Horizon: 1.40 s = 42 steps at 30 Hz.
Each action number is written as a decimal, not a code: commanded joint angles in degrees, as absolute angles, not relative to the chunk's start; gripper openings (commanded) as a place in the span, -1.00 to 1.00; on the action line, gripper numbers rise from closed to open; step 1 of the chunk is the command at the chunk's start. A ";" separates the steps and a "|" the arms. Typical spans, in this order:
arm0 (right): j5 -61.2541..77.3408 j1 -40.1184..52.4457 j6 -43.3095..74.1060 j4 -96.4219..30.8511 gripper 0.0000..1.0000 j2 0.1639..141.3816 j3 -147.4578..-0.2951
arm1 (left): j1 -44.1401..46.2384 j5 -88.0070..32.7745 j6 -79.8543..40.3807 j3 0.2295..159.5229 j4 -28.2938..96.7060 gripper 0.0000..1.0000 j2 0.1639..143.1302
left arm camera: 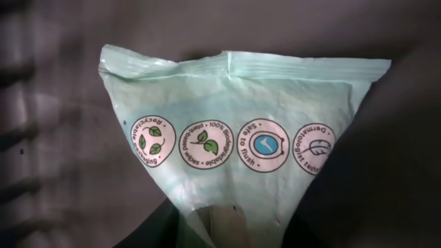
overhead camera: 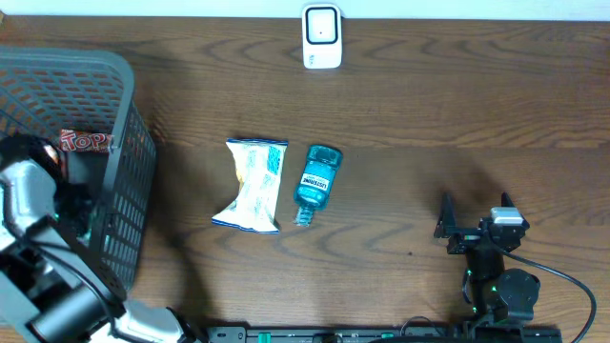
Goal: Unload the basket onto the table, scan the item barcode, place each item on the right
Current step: 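Lift the wipes pack out and carry it right of the bottle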
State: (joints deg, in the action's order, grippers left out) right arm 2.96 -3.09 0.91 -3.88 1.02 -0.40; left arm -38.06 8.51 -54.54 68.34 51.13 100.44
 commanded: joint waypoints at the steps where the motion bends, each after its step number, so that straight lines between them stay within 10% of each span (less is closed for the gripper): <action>1: 2.72 -3.29 1.67 -4.12 0.98 0.89 -0.32 | -38.24 5.48 -50.76 77.49 51.77 -0.34 91.15; 12: 2.72 -3.29 1.67 -4.12 0.99 0.91 -0.32 | -36.53 -23.94 -50.83 82.83 40.77 -0.34 68.49; 19: 2.72 -3.29 1.67 -4.12 0.99 0.91 -0.32 | -12.53 -27.66 -43.94 82.74 36.75 -0.34 62.43; 32: 2.72 -3.29 1.67 -4.12 0.98 0.91 -0.32 | 35.77 -3.97 -30.30 82.70 35.99 -0.33 87.79; 42: 2.72 -3.29 1.67 -4.12 0.99 0.91 -0.32 | 42.74 -3.79 -26.11 82.70 34.63 -0.33 109.62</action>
State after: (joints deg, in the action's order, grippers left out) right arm 2.96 -3.16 0.91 -3.90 1.02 -0.40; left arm 42.35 -5.58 -28.05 82.30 34.33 106.06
